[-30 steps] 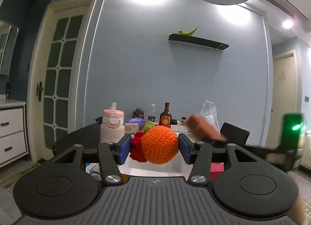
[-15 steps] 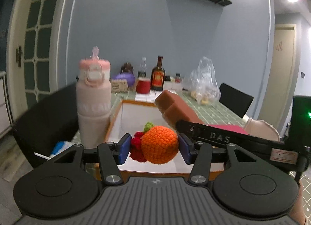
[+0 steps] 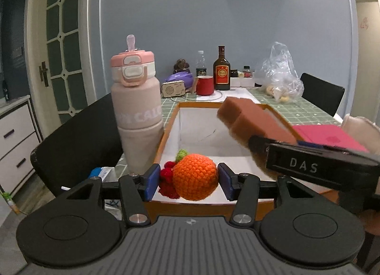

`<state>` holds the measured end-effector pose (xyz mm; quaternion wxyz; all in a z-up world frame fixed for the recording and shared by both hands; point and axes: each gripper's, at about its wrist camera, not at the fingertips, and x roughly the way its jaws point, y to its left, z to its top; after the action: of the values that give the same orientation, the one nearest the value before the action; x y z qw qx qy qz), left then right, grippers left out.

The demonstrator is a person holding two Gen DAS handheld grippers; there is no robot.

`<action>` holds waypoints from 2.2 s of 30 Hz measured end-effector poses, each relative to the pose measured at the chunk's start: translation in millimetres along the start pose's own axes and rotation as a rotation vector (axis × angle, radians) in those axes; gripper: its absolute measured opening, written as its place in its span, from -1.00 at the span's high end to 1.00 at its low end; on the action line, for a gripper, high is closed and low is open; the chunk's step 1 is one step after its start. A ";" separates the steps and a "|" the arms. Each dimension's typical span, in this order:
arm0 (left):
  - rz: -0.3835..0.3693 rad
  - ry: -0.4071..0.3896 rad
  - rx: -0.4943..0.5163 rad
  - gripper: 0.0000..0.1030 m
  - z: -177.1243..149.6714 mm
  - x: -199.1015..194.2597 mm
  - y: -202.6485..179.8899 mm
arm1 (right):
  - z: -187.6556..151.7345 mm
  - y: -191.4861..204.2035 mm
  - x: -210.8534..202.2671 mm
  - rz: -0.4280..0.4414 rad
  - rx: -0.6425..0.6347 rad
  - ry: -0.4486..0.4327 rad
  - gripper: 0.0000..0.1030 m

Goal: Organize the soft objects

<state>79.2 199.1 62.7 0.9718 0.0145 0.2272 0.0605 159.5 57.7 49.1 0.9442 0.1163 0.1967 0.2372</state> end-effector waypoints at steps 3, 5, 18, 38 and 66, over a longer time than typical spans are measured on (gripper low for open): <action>-0.029 -0.058 0.046 -0.37 -7.5 -6.6 0.6 | -0.6 2.8 0.9 -0.009 -0.015 -0.001 -0.33; -0.018 -0.098 0.067 -0.51 -12.5 -14.5 -0.1 | -1.5 3.1 0.7 -0.012 -0.021 -0.001 -0.33; 0.016 -0.077 -0.060 -0.47 -22.9 -15.8 24.8 | -8.7 13.4 2.9 -0.048 -0.104 -0.003 -0.35; 0.017 -0.099 -0.164 -0.52 -30.3 -14.3 35.7 | -14.0 21.5 6.1 -0.042 -0.163 0.005 -0.56; 0.053 -0.292 -0.091 -0.54 -11.2 -144.1 20.0 | 4.2 13.1 -53.1 0.035 -0.076 -0.129 -0.73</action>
<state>-56.2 201.0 117.2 0.9923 -0.0150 0.0802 0.0934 113.0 42.2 73.8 0.9544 0.0989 0.1245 0.2528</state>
